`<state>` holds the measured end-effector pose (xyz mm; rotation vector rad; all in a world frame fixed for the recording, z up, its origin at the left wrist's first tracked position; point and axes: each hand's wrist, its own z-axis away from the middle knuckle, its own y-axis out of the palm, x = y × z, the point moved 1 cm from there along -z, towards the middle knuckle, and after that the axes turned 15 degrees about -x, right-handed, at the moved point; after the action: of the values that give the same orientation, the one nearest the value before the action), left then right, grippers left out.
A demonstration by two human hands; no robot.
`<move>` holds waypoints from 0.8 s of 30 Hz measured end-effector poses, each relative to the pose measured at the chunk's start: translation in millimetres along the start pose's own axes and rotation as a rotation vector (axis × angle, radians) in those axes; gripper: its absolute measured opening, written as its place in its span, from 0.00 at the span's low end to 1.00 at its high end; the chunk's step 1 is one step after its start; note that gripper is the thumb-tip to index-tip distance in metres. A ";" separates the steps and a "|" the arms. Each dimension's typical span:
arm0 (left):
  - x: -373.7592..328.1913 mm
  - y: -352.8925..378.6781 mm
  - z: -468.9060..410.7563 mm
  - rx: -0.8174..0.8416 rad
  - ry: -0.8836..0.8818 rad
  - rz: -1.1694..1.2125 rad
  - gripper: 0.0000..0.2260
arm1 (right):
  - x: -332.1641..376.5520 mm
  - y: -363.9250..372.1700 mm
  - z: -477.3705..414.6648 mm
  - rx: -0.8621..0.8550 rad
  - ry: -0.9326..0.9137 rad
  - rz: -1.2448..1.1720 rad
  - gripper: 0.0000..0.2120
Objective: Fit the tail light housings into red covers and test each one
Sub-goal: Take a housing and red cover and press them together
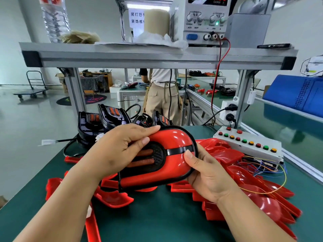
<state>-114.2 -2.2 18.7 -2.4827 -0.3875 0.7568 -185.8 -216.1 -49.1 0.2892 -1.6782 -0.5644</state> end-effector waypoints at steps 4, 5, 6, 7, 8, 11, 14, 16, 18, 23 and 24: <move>-4.3 3.0 8.0 -0.021 -0.121 0.263 0.21 | -0.5 0.8 -0.2 -0.022 0.062 0.064 0.16; -6.4 3.5 8.8 -0.032 -0.128 0.275 0.20 | -0.4 3.6 0.1 -0.047 0.062 0.083 0.20; -7.4 4.3 9.2 -0.042 -0.097 0.212 0.20 | -1.2 6.1 0.5 -0.086 0.051 0.097 0.27; -7.7 5.4 9.2 -0.052 -0.039 0.093 0.19 | -2.0 9.2 0.8 -0.133 0.035 0.102 0.32; -8.3 6.8 9.5 -0.064 0.013 -0.016 0.18 | -2.8 11.8 1.0 -0.176 0.013 0.089 0.33; -15.3 12.4 12.8 -0.141 0.052 -0.082 0.16 | -4.1 11.8 0.5 -0.262 -0.042 0.009 0.25; -15.9 17.6 17.7 -0.316 -0.037 0.084 0.19 | -2.9 8.9 -0.9 -0.262 -0.084 -0.062 0.18; -10.0 19.3 20.6 -0.383 -0.275 0.342 0.23 | -2.8 8.0 -1.7 -0.262 -0.094 -0.111 0.17; -6.2 24.9 24.2 -0.294 -0.517 0.676 0.23 | -2.6 7.2 -2.9 -0.284 -0.099 -0.132 0.17; -16.4 39.1 30.2 -0.320 -0.691 0.960 0.16 | -1.9 8.2 -2.9 -0.317 -0.148 -0.070 0.27; -18.0 41.2 30.8 -0.345 -0.696 0.970 0.13 | -2.6 8.1 -2.7 -0.316 -0.147 -0.070 0.27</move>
<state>-141.8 -31.7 -18.0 -2.5727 0.5803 2.0954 -181.7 -208.5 -46.9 0.0782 -1.6937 -0.9102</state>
